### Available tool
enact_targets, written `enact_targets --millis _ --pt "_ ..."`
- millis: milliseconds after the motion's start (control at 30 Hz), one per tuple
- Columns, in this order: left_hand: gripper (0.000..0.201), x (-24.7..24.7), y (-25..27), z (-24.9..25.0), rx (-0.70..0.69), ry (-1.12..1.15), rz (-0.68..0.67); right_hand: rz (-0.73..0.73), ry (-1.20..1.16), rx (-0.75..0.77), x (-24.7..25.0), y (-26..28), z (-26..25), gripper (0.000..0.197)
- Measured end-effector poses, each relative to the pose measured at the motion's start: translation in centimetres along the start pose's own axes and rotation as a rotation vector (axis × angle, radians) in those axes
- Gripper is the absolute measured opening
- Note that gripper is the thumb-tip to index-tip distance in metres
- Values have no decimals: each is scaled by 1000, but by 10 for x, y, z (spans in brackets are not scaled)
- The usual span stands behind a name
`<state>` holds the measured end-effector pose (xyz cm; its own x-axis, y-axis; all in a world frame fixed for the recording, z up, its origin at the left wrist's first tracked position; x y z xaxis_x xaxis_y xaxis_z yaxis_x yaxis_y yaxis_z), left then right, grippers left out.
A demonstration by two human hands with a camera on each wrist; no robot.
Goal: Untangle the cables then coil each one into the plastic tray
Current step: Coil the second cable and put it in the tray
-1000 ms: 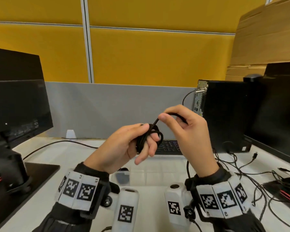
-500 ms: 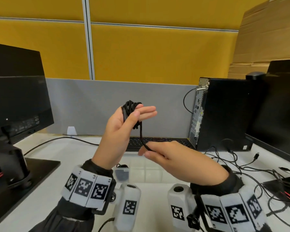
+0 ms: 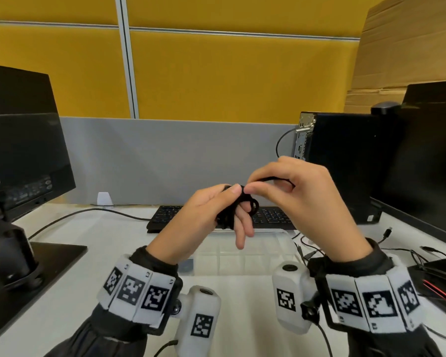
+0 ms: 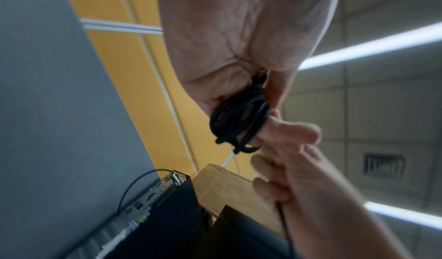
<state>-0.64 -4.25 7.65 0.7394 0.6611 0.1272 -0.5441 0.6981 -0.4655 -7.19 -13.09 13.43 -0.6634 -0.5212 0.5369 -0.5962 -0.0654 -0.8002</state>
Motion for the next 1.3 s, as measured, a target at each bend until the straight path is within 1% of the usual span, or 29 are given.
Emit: enact_targets --millis 33,100,167,200,267,300,333,400,433,467,500,567,667,733,800,900,933,1000,1067,1167,1233,1300 --pt "25 0 1 2 -6 24 -3 12 -12 -3 -1 0 2 13" --pt "17 3 2 7 -45 45 22 16 -46 -29 -7 1 7 19" --pt "23 9 4 14 -106 105 65 -14 -60 -103 -16 2 17 29" --pt "28 13 4 19 -139 160 95 -54 -22 -152 -22 3 23 32" --pt "33 22 6 26 -196 256 159 -226 33 -232 -43 7 35 29" --pt "32 25 7 28 -219 297 187 -330 7 -255 -56 11 36 27" --pt "27 27 7 28 -240 350 210 -427 -17 -267 -67 16 35 29" --pt "15 32 6 25 -250 441 267 -594 22 -263 -86 24 29 35" --pt "18 35 6 22 -247 428 311 -656 65 -243 -90 28 23 39" --pt "21 38 6 22 -254 361 347 -694 111 -215 -92 30 18 41" --pt "20 39 7 23 -269 238 374 -714 160 -192 -90 31 14 43" --pt "15 38 8 24 -270 -18 384 -742 237 -155 -81 34 5 38" --pt "15 34 7 13 -216 -243 372 -746 310 -107 -68 37 -8 32" --pt "19 28 6 9 -195 -365 337 -747 303 -104 -63 37 -13 32" --pt "24 21 6 8 -175 -427 291 -721 241 -104 -58 35 -15 33" --pt "37 12 6 4 -94 -369 224 -585 205 -67 -46 26 -14 33" --pt "42 10 6 2 -84 -358 212 -553 216 -54 -44 24 -14 33" --pt "44 5 5 0 -96 -337 185 -491 196 -38 -40 20 -16 32" --pt "46 -3 2 -3 -77 -266 92 -385 135 -32 -30 13 -16 30" --pt "44 -13 2 -4 -8 -92 -48 -165 2 -27 -7 4 -8 22" --pt "43 -16 3 -4 34 -12 -99 -75 -112 -30 3 2 -2 19" --pt "43 -21 6 -4 60 81 -137 -29 -193 -46 5 2 4 23"
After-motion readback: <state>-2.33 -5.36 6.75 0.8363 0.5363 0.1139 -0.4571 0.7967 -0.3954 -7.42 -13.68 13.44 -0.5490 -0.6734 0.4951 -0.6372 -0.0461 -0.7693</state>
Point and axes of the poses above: each hand's wrist, its own y-axis away from the middle knuckle, its own x-axis out of the back of the hand, z = x × y, the point moved 9 cm from there along -y, towards the middle knuckle, and after that the axes turned 2 degrees about y, right-handed, at the moved point
